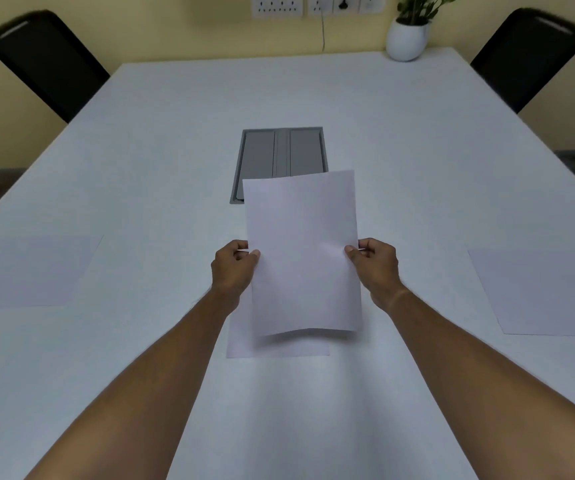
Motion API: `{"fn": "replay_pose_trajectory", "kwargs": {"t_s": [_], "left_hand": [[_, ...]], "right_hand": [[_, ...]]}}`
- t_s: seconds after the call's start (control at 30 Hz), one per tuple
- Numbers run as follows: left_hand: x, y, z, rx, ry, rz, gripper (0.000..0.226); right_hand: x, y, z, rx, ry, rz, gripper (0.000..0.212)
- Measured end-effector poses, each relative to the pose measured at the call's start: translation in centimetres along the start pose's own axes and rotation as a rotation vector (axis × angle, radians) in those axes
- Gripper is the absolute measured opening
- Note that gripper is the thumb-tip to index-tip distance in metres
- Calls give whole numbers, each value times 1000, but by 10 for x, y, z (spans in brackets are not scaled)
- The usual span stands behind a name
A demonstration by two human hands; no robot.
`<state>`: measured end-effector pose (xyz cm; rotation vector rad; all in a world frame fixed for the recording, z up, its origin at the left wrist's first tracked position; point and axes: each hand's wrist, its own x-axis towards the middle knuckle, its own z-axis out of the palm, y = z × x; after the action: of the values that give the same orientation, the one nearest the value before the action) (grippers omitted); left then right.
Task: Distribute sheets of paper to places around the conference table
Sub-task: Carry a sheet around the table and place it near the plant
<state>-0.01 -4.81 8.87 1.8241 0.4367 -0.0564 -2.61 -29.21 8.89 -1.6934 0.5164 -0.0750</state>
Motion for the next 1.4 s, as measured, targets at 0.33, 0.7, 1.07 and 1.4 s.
{"fn": "replay_pose_trajectory", "kwargs": {"t_s": [0.33, 0.7, 1.07, 1.4], "left_hand": [[-40, 89, 29, -49, -24, 216, 12], [-91, 163, 63, -109, -334, 428, 12], [-190, 193, 119, -120, -665, 553, 8], [-339, 213, 214, -127, -941, 679, 9]], "right_hand": [[-34, -56, -83, 79, 168, -126, 11], [-114, -93, -166, 106, 538, -224, 13], [-237, -72, -248, 117, 887, -222, 2], [-351, -43, -373, 148, 1211, -195, 9]]}}
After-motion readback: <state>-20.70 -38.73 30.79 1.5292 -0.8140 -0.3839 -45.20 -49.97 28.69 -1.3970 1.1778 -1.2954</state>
